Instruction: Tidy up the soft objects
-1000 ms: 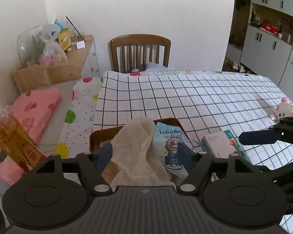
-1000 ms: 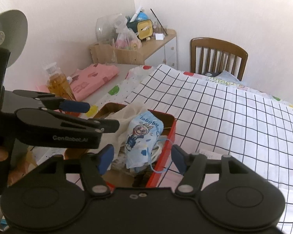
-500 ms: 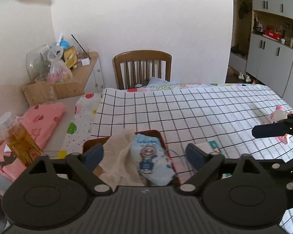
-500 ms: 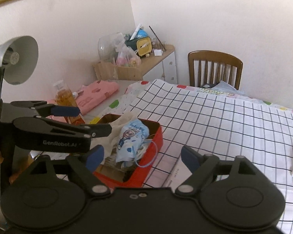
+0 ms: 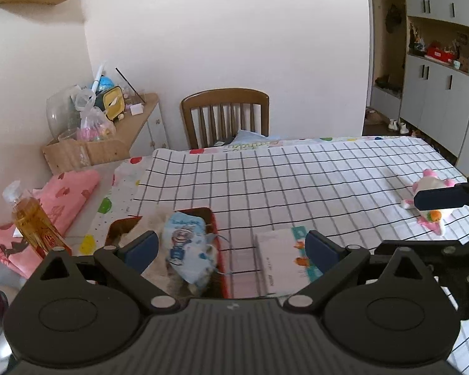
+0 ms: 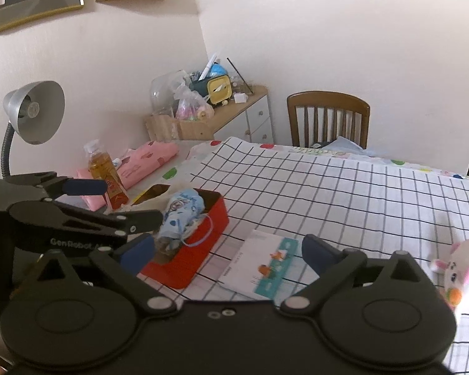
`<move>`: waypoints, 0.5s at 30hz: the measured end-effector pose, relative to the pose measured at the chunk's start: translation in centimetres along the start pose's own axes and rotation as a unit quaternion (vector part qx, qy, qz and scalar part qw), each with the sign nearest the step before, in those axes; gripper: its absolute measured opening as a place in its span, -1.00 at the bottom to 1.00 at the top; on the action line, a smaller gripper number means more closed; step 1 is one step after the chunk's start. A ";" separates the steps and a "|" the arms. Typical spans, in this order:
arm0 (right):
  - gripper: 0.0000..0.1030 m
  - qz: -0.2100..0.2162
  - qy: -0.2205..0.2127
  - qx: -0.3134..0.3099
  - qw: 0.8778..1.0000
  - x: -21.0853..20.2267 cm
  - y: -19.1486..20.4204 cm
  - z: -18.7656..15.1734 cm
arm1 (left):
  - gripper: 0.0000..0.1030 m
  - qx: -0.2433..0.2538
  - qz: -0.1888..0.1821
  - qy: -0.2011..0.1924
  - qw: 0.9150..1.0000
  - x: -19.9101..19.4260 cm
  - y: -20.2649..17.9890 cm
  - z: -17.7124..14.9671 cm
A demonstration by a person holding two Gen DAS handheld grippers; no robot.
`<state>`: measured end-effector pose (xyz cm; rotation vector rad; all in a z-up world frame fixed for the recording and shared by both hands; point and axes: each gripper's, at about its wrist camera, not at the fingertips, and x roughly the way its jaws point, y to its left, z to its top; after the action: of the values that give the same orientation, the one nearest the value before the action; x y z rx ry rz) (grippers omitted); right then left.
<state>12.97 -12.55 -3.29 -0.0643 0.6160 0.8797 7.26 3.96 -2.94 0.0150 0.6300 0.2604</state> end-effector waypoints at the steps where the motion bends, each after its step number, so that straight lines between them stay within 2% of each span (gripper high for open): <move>1: 0.98 0.001 -0.001 0.000 1.000 -0.3 -0.3 -0.1 | 0.96 -0.003 -0.004 0.001 1.000 -0.2 -0.4 0.0; 6: 0.99 0.003 -0.004 0.003 1.000 -1.7 -1.7 -0.8 | 0.96 -0.032 -0.024 0.003 0.999 -0.9 -1.8 -0.2; 15: 0.99 0.004 -0.011 0.003 1.000 -4.4 -3.4 -2.0 | 0.96 -0.040 -0.009 0.001 0.999 -2.4 -4.5 -0.4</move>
<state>12.39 -18.45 -3.25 -0.0461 0.5988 0.8858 6.20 -1.01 -2.25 -0.0684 0.6203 0.2684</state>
